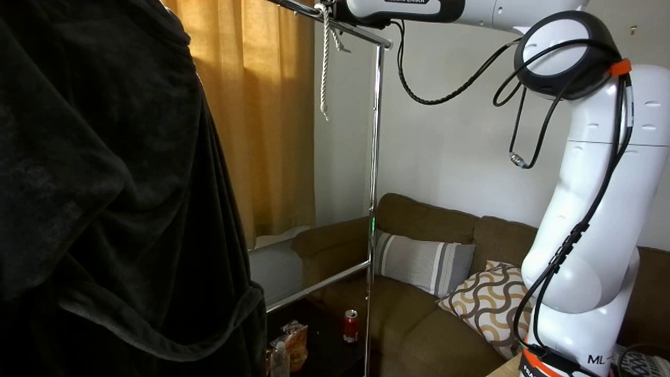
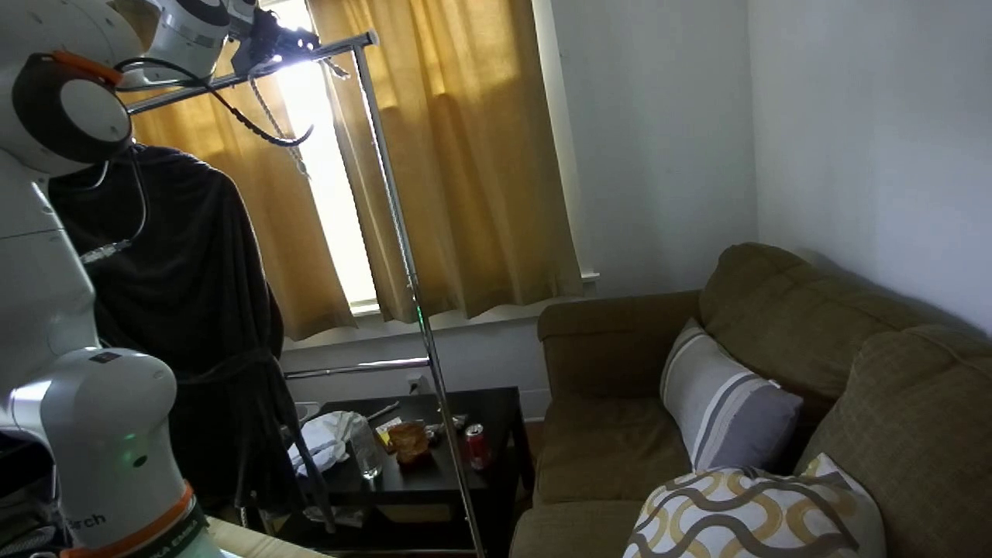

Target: Move the piece of rope to the top metal rod

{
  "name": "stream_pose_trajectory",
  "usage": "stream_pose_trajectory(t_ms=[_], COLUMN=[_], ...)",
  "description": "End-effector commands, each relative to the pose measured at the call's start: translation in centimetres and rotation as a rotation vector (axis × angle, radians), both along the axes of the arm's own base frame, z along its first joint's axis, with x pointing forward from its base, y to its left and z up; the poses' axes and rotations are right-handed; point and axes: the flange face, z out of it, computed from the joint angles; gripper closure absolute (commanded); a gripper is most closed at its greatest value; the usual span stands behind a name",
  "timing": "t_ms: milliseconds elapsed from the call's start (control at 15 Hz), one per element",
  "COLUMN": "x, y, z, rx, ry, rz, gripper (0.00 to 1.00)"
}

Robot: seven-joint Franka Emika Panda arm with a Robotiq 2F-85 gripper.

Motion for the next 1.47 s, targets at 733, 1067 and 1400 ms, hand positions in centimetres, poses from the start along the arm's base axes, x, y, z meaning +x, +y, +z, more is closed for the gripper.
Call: stream_pose_trajectory(t_ms=[733,1067,1400], x=[0.7,0.6,0.7], y=[-0.3,-0.9,-1.4], z=[-0.1,0.4,1.1], rx=[-0.060,-0.007,0.030], ry=[0.161,0.247,0.265], rz=[0.022,0.042,0.043], gripper=[0.00,0.00,0.00])
